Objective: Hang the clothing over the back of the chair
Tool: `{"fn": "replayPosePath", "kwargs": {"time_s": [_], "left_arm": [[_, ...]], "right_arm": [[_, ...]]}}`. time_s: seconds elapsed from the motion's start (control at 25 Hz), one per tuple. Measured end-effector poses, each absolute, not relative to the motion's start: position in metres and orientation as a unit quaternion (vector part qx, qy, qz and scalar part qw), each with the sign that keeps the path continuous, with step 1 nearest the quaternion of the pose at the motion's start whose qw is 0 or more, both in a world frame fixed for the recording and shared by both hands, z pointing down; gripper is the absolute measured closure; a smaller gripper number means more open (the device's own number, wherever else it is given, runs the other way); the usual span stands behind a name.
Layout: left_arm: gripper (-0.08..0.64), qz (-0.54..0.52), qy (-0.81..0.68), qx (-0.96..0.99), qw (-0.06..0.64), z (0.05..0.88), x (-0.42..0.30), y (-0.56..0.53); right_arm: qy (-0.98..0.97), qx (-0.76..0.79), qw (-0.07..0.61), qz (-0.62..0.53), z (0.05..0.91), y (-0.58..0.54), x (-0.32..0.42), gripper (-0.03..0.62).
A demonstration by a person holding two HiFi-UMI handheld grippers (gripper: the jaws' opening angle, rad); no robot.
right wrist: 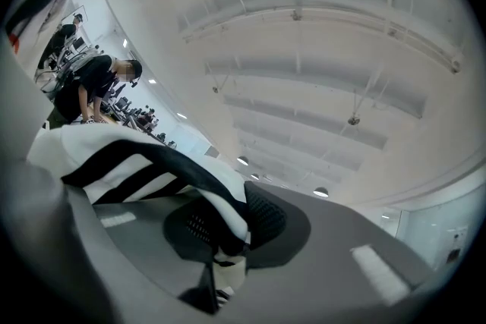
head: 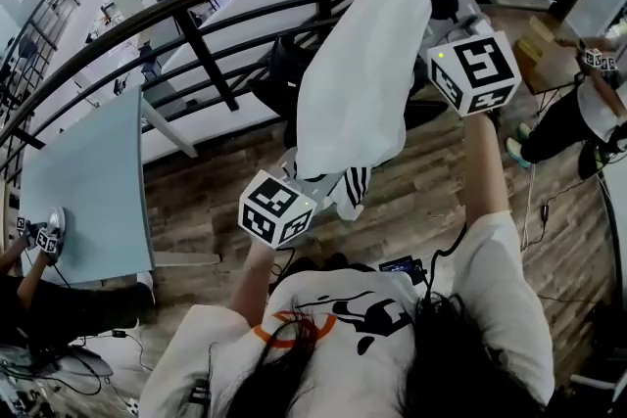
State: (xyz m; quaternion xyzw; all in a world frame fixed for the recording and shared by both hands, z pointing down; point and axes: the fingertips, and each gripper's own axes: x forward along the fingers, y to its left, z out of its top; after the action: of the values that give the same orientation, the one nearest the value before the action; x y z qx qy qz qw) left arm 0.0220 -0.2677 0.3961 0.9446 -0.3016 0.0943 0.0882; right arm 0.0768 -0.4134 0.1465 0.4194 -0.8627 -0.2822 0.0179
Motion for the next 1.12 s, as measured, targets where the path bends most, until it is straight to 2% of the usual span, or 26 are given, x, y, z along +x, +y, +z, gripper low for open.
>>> {"fn": "replayPosePath", "kwargs": {"time_s": [0.56, 0.92, 1.12], "left_arm": [[0.362, 0.085, -0.286, 0.953, 0.046, 0.354, 0.027, -0.277], [0.360, 0.080, -0.237, 0.968, 0.020, 0.339, 0.074, -0.208], [0.360, 0.065, -0.211, 0.975, 0.021, 0.348, 0.083, -0.192]], "right_arm": [[-0.876, 0.425, 0.087, -0.213, 0.193, -0.509, 0.094, 0.536], [-0.877, 0.409, 0.188, -0.169, 0.260, -0.474, 0.154, 0.534], [-0.885, 0.349, 0.259, -0.165, 0.299, -0.462, 0.157, 0.531]]}}
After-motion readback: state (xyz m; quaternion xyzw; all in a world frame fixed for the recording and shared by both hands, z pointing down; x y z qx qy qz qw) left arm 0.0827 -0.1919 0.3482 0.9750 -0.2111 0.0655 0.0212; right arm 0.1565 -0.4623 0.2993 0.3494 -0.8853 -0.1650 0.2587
